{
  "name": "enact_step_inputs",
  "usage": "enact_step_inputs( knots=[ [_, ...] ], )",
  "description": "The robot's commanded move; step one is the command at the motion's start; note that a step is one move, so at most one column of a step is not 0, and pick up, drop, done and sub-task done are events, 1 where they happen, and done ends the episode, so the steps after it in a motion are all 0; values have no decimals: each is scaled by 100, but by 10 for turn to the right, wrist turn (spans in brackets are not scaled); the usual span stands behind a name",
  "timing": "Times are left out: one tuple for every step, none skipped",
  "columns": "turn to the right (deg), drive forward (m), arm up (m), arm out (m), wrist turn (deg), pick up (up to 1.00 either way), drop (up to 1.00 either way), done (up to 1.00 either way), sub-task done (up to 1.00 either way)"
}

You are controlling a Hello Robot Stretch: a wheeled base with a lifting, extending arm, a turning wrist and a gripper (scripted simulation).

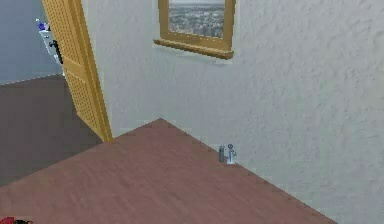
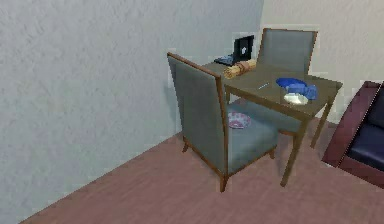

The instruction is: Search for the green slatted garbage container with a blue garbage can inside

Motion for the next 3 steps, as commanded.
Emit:
enact_step_inputs(
  knots=[
    [-30, 0, 0, 0, 0, 0, 0, 0, 0],
    [450, 0, 0, 0, 0, 0, 0, 0, 0],
    [450, 0, 0, 0, 0, 0, 0, 0, 0]
  ],
)
